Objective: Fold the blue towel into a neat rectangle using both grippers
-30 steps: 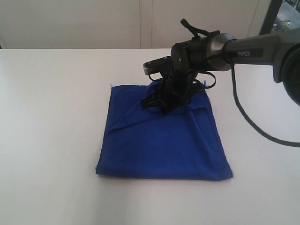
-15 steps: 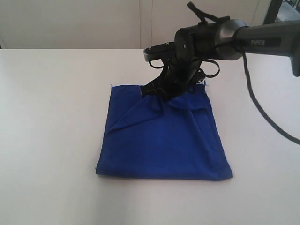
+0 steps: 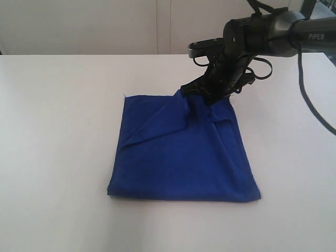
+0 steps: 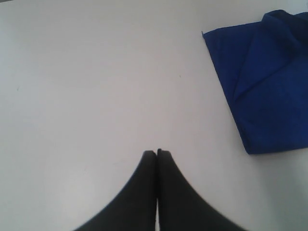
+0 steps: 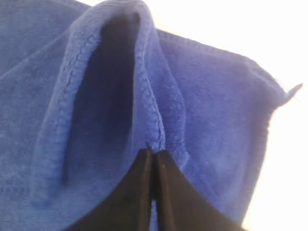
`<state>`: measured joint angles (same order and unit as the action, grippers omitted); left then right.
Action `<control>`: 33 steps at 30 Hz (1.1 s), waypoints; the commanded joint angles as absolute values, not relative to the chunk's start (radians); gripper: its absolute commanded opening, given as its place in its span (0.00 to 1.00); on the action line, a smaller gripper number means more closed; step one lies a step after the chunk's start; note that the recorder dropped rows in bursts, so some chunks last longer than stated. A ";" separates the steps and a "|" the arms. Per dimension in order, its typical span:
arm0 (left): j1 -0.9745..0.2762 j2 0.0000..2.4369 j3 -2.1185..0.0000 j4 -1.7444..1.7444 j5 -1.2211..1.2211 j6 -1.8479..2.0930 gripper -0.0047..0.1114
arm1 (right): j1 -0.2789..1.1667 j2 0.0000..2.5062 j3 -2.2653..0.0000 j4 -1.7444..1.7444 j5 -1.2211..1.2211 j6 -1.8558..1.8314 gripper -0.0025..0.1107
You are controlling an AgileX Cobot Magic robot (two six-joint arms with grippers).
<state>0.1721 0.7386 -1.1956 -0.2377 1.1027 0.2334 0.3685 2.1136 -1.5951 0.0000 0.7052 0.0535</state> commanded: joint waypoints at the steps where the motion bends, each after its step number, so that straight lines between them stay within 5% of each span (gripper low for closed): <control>1: 0.175 0.729 -1.200 -0.242 1.114 0.226 0.04 | 0.355 2.106 -1.595 0.000 0.710 0.058 0.02; 22: 0.175 0.732 -1.199 -0.247 1.033 0.287 0.04 | 0.355 2.106 -1.595 0.000 0.727 0.056 0.02; 33: 0.173 0.976 -0.942 -0.780 0.860 0.653 0.04 | 0.355 2.106 -1.595 0.033 0.737 0.056 0.02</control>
<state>0.1721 0.8965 -1.0255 -0.6409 0.9267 0.5192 0.3600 2.1136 -1.5951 0.0102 0.7274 0.0535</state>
